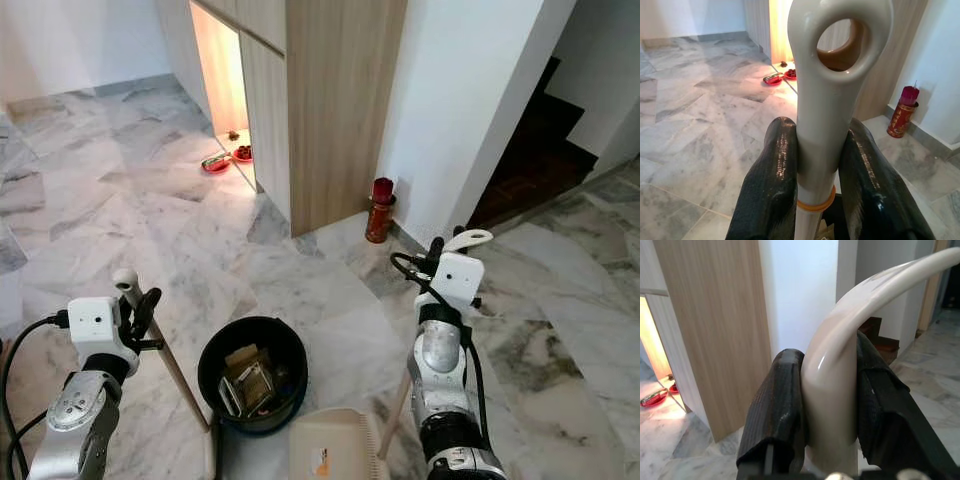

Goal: Sweep floor

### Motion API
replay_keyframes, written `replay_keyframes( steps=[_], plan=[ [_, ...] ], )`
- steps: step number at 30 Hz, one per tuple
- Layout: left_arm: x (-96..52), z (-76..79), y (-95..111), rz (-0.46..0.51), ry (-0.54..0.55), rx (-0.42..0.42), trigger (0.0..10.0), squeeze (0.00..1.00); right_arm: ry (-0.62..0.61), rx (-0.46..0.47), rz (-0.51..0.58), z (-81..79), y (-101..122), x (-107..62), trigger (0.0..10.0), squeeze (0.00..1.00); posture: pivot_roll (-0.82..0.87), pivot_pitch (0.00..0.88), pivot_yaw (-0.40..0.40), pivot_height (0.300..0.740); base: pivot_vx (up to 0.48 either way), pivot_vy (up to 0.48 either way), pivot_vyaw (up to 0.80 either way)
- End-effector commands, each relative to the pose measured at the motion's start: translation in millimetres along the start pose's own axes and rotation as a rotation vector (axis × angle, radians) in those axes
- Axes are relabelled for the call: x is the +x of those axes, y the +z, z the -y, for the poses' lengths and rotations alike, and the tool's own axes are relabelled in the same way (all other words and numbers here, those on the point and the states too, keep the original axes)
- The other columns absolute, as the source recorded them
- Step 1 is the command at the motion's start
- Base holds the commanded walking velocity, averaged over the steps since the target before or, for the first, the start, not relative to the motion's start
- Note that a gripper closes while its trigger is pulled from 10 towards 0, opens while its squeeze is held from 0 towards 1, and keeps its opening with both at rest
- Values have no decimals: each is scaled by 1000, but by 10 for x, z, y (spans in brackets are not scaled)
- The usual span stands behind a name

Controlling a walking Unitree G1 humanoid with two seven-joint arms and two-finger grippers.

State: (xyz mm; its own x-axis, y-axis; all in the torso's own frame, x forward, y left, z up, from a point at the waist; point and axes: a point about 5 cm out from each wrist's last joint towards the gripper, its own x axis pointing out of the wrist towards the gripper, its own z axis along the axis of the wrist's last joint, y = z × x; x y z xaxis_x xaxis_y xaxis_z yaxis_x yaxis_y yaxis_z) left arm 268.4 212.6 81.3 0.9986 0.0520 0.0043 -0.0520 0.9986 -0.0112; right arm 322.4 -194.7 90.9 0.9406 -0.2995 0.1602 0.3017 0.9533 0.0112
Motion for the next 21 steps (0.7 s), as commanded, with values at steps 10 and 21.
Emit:
replay_keyframes(
  steps=[10, 21],
  plan=[
    [55, 81, 117, 48, -31, -2, 10000, 0, 14, 10, 22, -29, 54, 48, 10000, 0, 42, 0, -26, 740, -263, 0, 0],
    [59, 81, 132, 57, -28, 0, 10000, 0, 33, 18, 9, -86, 29, 32, 10000, 0, 56, 0, -32, 740, -272, 0, 0]
  ],
)
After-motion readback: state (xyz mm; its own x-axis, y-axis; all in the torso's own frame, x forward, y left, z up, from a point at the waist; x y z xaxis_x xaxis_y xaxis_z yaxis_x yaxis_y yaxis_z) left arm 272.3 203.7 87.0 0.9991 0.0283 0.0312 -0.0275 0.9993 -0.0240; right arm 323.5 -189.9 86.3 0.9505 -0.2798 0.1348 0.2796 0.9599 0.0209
